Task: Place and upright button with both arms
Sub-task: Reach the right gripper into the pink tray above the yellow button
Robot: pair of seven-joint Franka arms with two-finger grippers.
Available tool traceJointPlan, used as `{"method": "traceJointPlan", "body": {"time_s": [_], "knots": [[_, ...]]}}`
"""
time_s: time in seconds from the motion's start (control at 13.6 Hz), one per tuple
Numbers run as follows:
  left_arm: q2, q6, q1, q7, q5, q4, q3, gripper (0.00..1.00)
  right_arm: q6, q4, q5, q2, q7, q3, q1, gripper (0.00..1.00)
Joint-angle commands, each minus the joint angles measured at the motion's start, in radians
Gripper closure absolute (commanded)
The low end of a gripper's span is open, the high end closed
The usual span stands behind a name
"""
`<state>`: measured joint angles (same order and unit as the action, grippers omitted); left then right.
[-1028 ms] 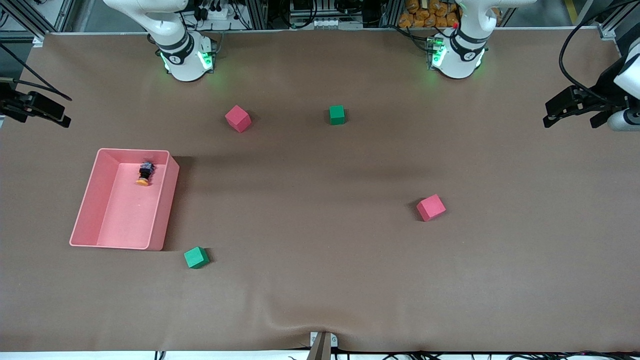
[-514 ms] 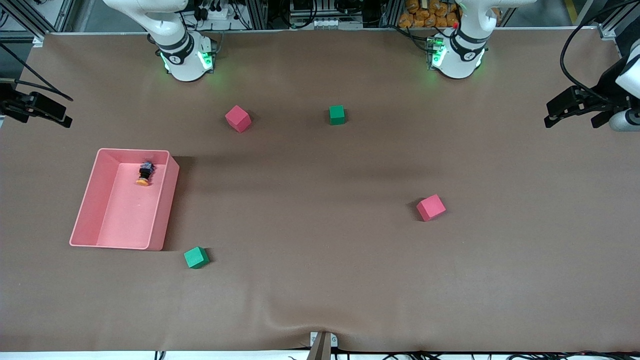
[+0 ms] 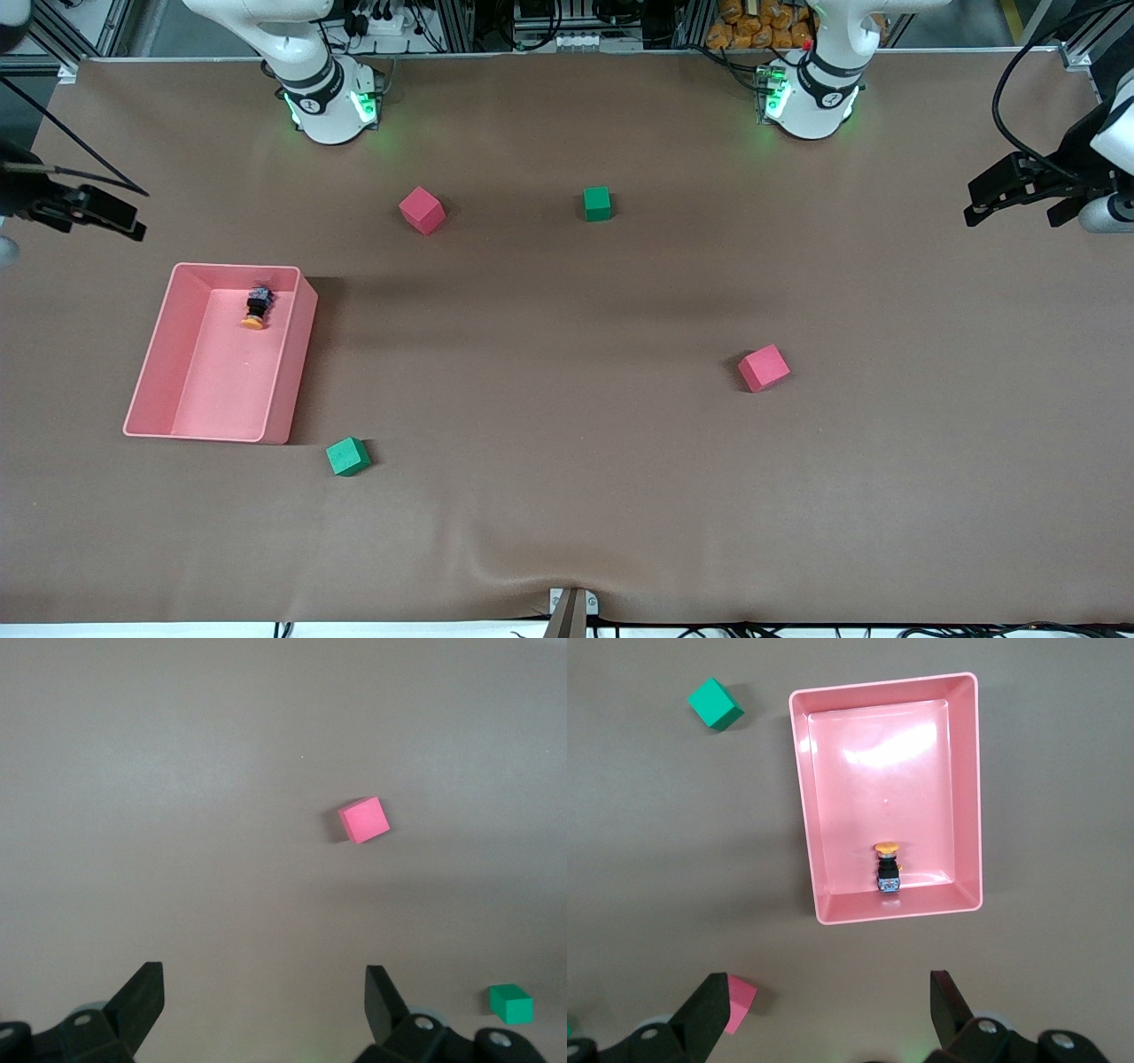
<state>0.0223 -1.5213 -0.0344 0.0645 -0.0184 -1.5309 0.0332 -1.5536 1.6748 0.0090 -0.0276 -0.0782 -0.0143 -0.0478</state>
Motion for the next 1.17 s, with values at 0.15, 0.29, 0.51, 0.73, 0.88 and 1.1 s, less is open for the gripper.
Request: {"method": "traceJointPlan", "body": {"time_s": [0.15, 0.29, 0.51, 0.73, 0.88, 1.1], "knots": [[-0.009, 0.018, 0.007, -0.002, -0.006, 0.022, 0.002, 0.0, -0.162, 0.242, -0.007, -0.043, -0.005, -0.007, -0.007, 0.0], [-0.009, 0.018, 0.007, 0.006, -0.008, 0.022, 0.002, 0.0, -0.254, 0.333, -0.026, -0.037, -0.005, -0.007, -0.014, 0.0], [-0.007, 0.018, 0.008, 0.008, -0.008, 0.021, -0.001, 0.0, -0.409, 0.454, -0.064, -0.017, -0.005, -0.007, -0.021, 0.0], [-0.007, 0.018, 0.008, 0.009, -0.008, 0.022, -0.001, 0.0, -0.595, 0.578, -0.08, 0.014, -0.003, -0.007, -0.052, 0.0], [-0.009, 0.018, 0.008, 0.0, -0.011, 0.022, -0.001, 0.0, -0.654, 0.605, -0.093, 0.055, -0.005, -0.007, -0.069, 0.0], [-0.009, 0.018, 0.007, 0.003, -0.006, 0.022, -0.001, 0.0, -0.701, 0.608, -0.096, 0.118, -0.003, -0.009, -0.072, 0.0]]}}
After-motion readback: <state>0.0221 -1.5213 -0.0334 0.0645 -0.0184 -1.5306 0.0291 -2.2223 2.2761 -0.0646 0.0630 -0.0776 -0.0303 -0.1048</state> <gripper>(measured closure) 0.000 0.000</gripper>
